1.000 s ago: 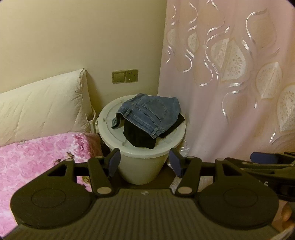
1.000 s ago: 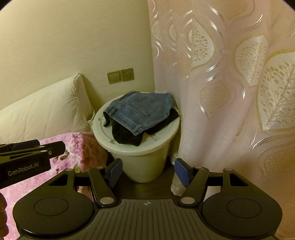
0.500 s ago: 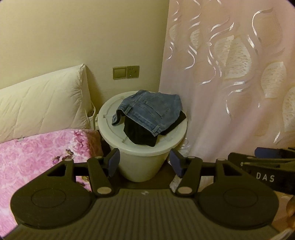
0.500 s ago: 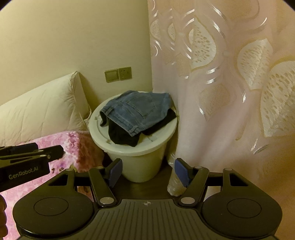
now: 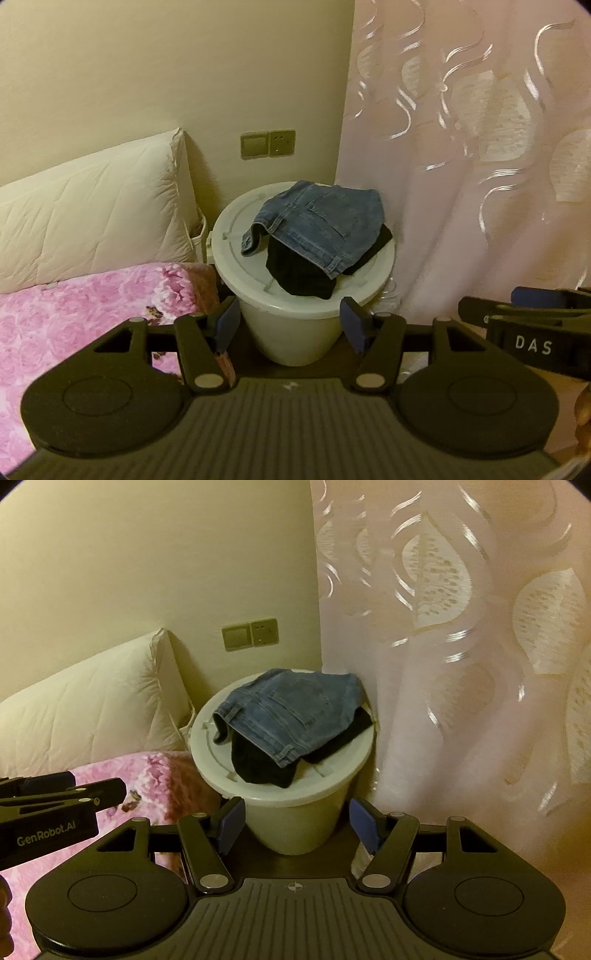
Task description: Fold clothes
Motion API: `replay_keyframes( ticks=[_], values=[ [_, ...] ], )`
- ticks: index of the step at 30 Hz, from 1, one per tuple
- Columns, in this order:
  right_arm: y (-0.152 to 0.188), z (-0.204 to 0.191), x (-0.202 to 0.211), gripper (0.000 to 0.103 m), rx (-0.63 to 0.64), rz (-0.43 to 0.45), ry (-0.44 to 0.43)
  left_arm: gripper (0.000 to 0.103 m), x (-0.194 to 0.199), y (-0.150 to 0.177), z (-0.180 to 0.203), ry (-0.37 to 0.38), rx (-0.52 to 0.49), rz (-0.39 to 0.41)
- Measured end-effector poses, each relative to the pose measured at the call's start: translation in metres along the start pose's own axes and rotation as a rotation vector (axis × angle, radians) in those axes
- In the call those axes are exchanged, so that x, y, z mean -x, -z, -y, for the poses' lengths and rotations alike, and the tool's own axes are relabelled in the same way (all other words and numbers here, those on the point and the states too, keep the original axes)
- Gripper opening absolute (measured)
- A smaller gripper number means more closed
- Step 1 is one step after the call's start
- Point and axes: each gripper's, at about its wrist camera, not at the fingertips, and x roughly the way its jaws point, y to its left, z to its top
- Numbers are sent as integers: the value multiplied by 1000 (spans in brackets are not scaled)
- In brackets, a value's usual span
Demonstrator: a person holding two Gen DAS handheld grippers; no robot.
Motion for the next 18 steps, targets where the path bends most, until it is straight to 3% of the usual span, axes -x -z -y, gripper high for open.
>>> replay_keyframes(
  ticks=[9, 18],
  values=[
    [-2, 18, -24, 66, -46, -26, -5, 56, -23, 2, -15, 23, 48, -84],
    [-3, 34, -51, 66, -75, -60, -64, 56, -57, -3, -24, 37, 115, -99]
  ],
)
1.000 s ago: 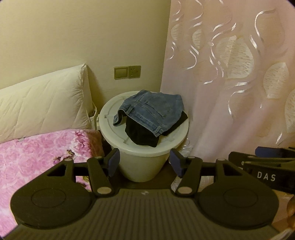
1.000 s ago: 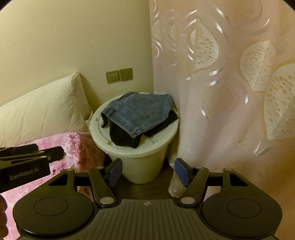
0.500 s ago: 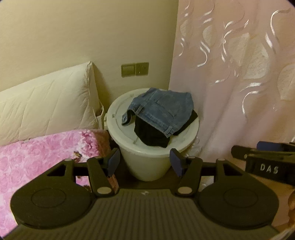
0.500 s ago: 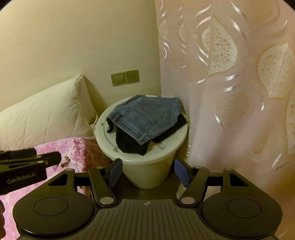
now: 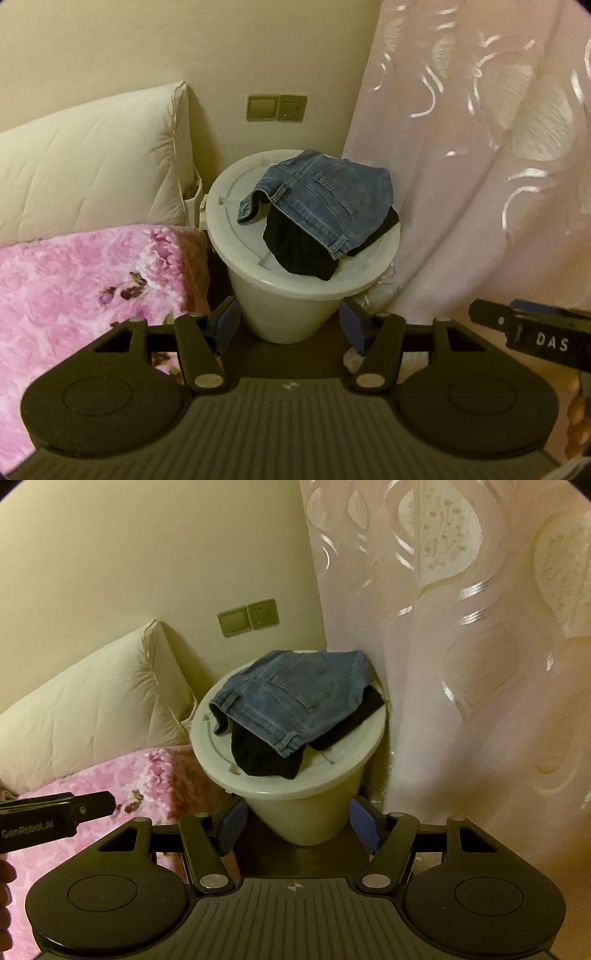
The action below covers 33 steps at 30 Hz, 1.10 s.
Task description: Fold clothes
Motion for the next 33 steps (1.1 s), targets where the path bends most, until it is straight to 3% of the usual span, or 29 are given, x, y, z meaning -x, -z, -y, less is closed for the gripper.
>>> replay_keyframes(
  ticks=[9, 20, 28, 33],
  values=[
    [-22, 25, -53, 66, -59, -35, -30, 53, -63, -26, -10, -8, 63, -47],
    [-97, 42, -174, 66, 36, -110, 13, 52, -180, -101, -18, -81, 151, -100],
    [-142, 59, -253, 66, 90, -132, 32, 53, -257, -139, -36, -65, 338, -148],
    [-153, 81, -300, 66, 26, -151, 37, 53, -296, -148, -47, -74, 416, -170]
  ],
)
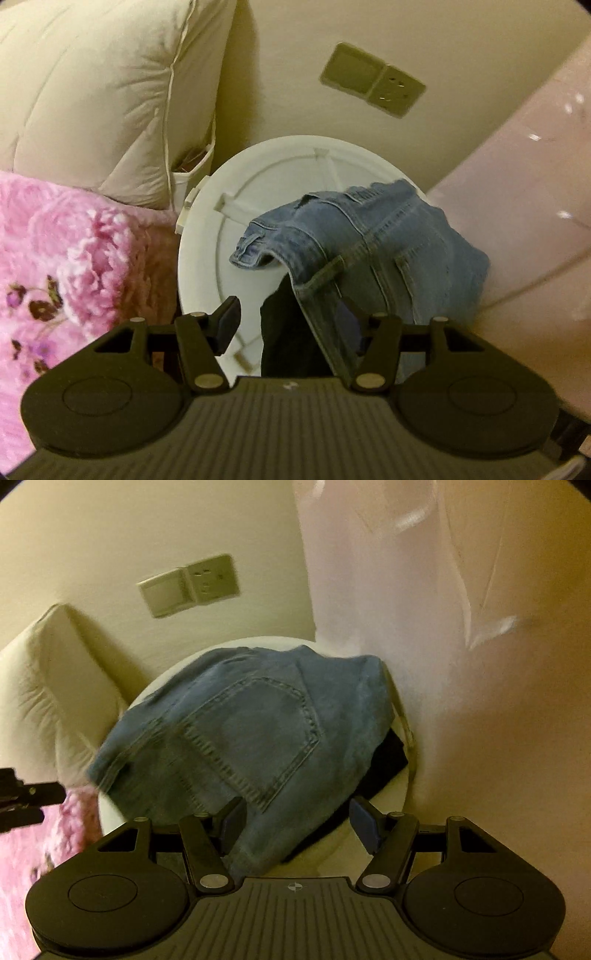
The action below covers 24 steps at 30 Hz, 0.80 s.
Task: Fold clothes
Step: 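Reach both grippers into the bucket and grasp the blue jeans waistband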
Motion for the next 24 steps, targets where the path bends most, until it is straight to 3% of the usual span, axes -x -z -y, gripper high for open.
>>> replay_keyframes(
  ticks=[7, 14, 22, 23, 24],
  values=[
    [-7, 34, -43, 66, -177, 19, -8, 53, -37, -12, -8, 13, 81, -34],
    [-8, 75, -78, 66, -448, 43, -44, 53, -63, -21, -15, 61, 159, -43],
    [4, 108, -124, 66, -653, 114, -69, 52, -88, -30, -27, 175, 274, -53],
    [2, 110, -127, 66, -664, 124, -94, 46, -90, -31, -28, 190, 290, -56],
    [0, 113, -131, 54, -674, 134, -118, 44, -91, -32, -29, 206, 297, -57]
  ],
)
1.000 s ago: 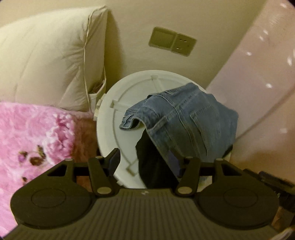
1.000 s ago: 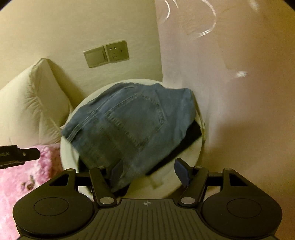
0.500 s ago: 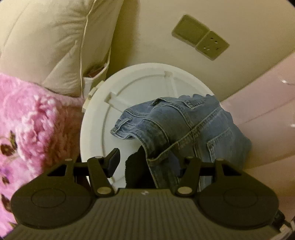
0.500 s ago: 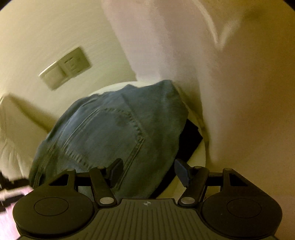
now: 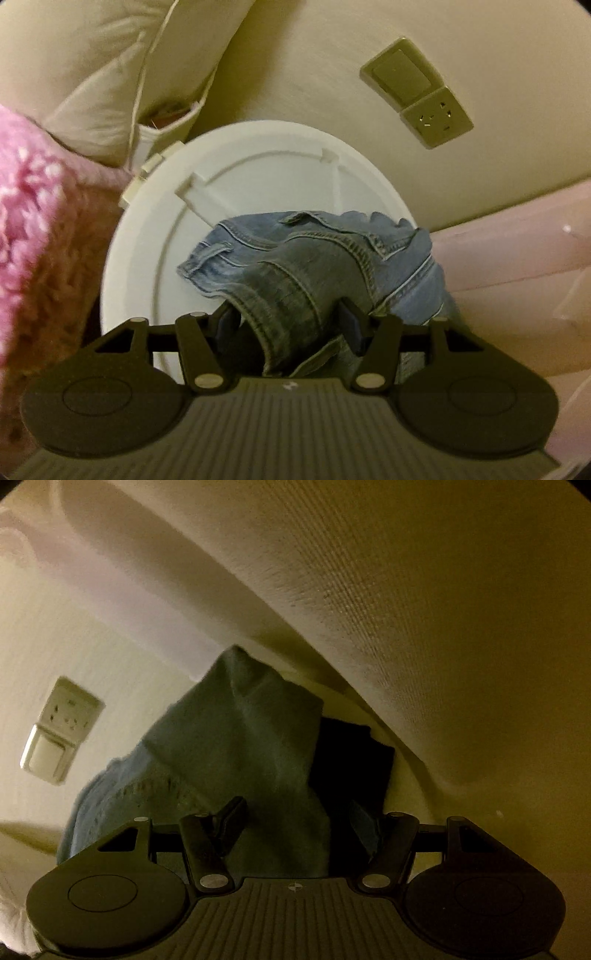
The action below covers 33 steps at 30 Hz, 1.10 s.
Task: Fold clothes
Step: 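Reach both grippers into the bucket and grasp the blue jeans waistband, then lift the blue jeans out of the bucket with both grippers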
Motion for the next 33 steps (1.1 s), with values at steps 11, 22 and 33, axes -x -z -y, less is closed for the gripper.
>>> replay_keyframes(
  ticks=[11, 22, 33],
  values=[
    [-6, -17, -9, 13, 43, -99, -93, 20, 1, -3, -1, 63, 18, 17],
    [-23, -117, 93, 3, 323, 100, -394, 4, 86, -7, 44, 196, -214, 224],
    [10, -262, 235, 3, 640, 266, -860, 4, 300, 10, 18, 239, -247, 665]
  ],
)
